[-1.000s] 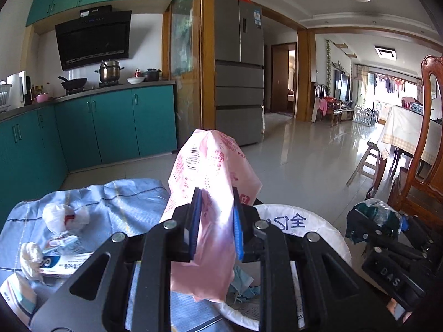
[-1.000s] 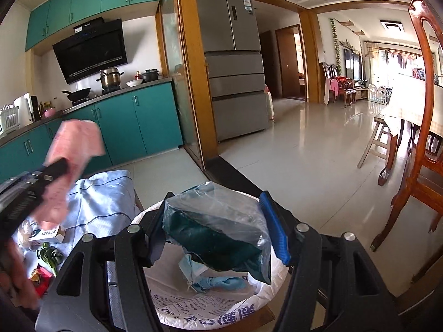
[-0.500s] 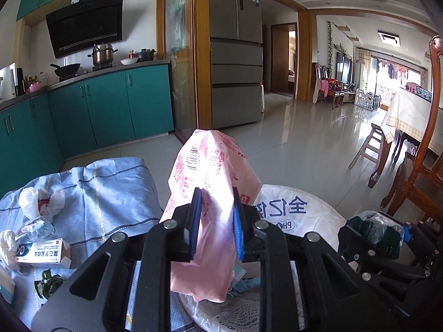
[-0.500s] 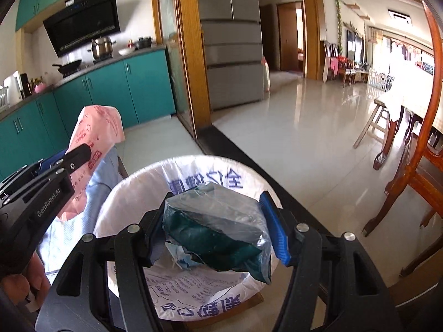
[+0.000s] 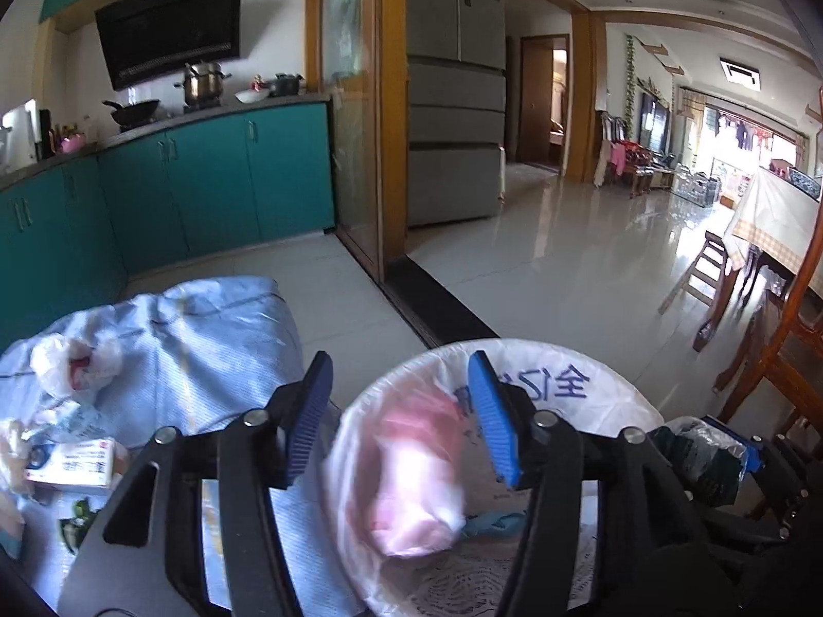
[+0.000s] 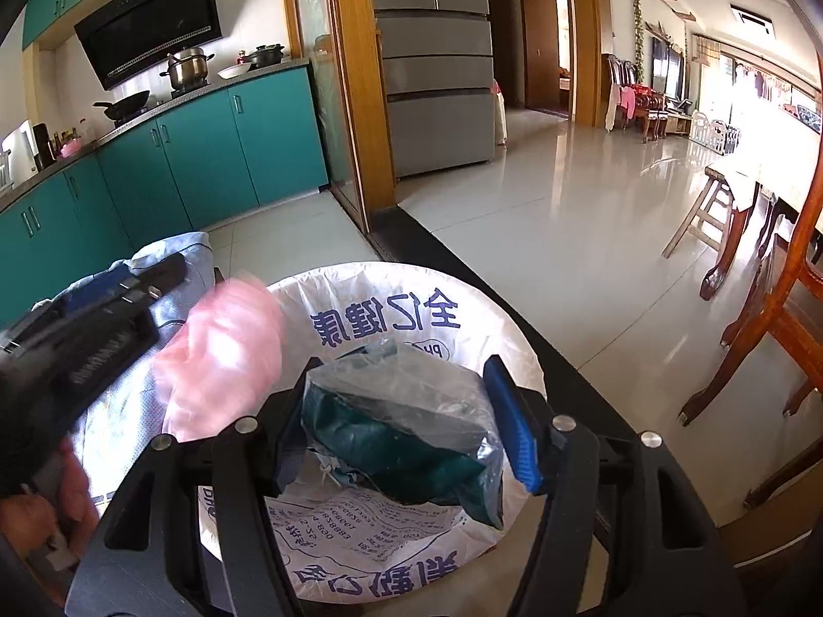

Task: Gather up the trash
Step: 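Open both tools to drop the bags into the wastebasket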

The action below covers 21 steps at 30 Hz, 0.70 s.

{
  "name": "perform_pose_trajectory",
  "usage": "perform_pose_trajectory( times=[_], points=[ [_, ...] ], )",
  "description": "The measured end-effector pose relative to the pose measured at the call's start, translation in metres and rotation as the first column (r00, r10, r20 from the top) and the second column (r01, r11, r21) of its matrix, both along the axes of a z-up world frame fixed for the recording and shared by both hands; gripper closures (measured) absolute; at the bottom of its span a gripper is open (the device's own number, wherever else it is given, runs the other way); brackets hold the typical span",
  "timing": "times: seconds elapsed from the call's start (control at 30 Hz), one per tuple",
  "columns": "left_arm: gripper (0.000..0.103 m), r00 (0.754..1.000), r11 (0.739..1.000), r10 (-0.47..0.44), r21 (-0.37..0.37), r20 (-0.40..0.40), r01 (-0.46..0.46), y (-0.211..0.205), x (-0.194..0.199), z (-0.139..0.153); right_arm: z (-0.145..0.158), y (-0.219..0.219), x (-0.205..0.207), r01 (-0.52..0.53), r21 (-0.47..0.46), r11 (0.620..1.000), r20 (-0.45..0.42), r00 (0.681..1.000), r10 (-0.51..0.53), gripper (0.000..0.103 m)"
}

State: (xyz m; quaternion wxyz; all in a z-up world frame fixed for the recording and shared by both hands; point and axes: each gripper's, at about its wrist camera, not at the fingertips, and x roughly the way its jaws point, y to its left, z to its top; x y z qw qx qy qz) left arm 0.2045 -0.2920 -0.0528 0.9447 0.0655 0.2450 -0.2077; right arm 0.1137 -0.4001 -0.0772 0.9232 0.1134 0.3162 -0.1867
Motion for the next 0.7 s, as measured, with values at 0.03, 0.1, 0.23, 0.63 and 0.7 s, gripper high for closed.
perform_pose_trajectory(
  times=[0.03, 0.1, 0.23, 0.63, 0.7],
  points=[
    [0.044, 1.000, 1.000, 0.013, 0.002, 0.014, -0.013, 0.004, -0.002, 0.005, 0.000, 0.002, 0.001, -0.003, -0.005, 1.000, 0.000, 1.000, 0.003, 0.039],
    [0.043, 0.998, 0.999, 0.042, 0.000, 0.047, -0.042, 0.014, -0.007, 0.015, 0.003, 0.006, 0.001, -0.006, -0.022, 1.000, 0.008, 1.000, 0.006, 0.034],
    [0.042, 0.991, 0.995, 0.095, -0.011, 0.099, -0.094, 0.037, -0.018, 0.032, 0.011, 0.019, 0.000, -0.008, -0.086, 0.996, 0.043, 0.999, 0.011, 0.021],
    [0.030, 0.964, 0.982, 0.189, -0.032, 0.185, -0.186, 0.105, -0.052, 0.064, 0.043, 0.073, -0.015, -0.135, -0.192, 0.972, 0.188, 0.967, 0.171, 0.009],
    [0.030, 0.956, 0.977, 0.213, -0.024, 0.203, -0.212, 0.121, -0.055, 0.068, 0.048, 0.083, -0.020, -0.169, -0.206, 0.964, 0.216, 0.953, 0.213, 0.008]
  ],
)
